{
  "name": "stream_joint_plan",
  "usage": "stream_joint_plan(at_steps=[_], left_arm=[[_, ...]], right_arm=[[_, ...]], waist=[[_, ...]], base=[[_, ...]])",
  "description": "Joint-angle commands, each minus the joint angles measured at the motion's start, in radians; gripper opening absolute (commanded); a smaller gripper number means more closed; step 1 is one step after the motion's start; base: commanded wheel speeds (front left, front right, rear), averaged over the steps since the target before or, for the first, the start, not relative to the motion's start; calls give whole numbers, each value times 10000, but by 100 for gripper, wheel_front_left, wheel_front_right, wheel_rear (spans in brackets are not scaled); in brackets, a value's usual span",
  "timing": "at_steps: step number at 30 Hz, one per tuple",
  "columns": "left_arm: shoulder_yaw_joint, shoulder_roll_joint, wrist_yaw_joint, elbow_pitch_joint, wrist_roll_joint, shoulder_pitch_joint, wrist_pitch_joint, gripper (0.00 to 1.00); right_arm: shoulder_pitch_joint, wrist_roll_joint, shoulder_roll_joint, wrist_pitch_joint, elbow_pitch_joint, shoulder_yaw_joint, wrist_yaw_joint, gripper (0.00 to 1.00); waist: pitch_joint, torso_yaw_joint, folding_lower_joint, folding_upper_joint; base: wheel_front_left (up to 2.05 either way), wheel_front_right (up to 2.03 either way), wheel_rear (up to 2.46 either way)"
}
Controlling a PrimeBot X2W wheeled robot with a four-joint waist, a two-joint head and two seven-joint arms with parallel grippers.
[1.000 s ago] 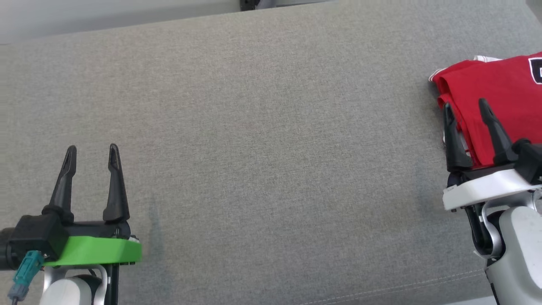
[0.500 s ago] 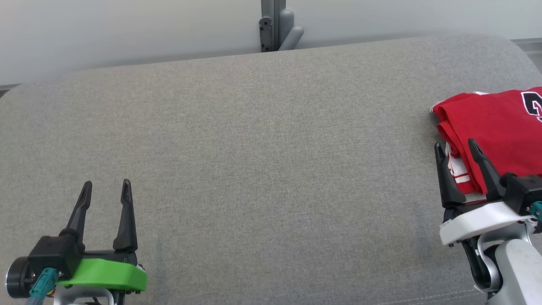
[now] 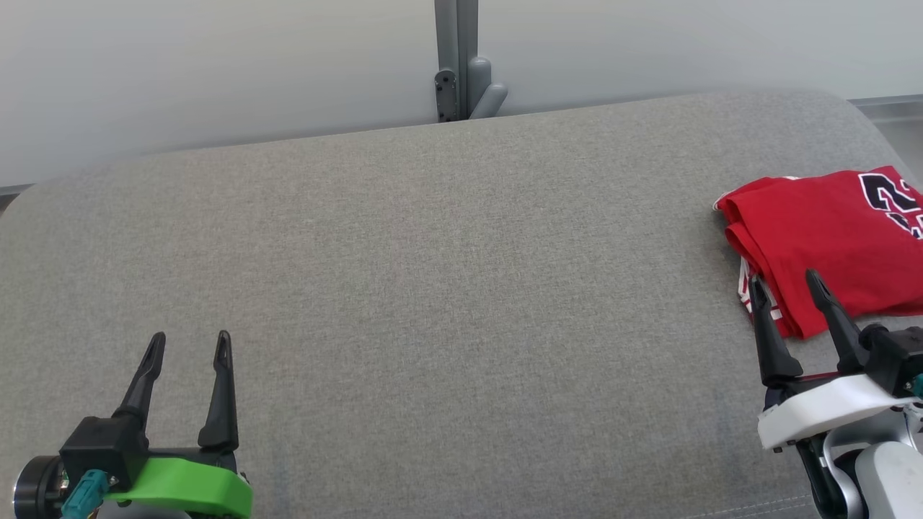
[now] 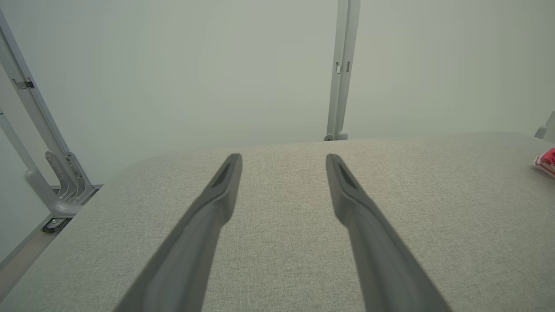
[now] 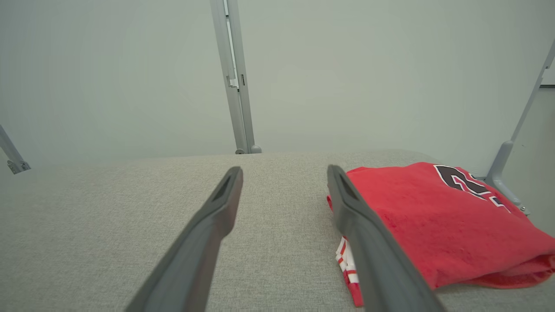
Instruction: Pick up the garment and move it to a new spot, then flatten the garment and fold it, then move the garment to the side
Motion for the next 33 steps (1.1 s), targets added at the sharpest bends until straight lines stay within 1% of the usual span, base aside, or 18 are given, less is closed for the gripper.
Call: stream_joint_plan(at_steps=[1,14,33], left_arm=[[6,82,45,-38,7,141,3,100],[-68,161,200,-131,4,68,88,100],[-154,205,307,-88,-97,-56,109,100]], right_arm=[[119,-56,17,48,-55,-20,-11,100],[225,-5,95,68,-185,-70,-11,100],[185,47,154,26,-162,-115,-11,100]], waist=[[-21,-11,1,0],[31,-4,1,0],[69,21,1,0]], base=[[0,0,0],[0,0,0],[0,0,0]])
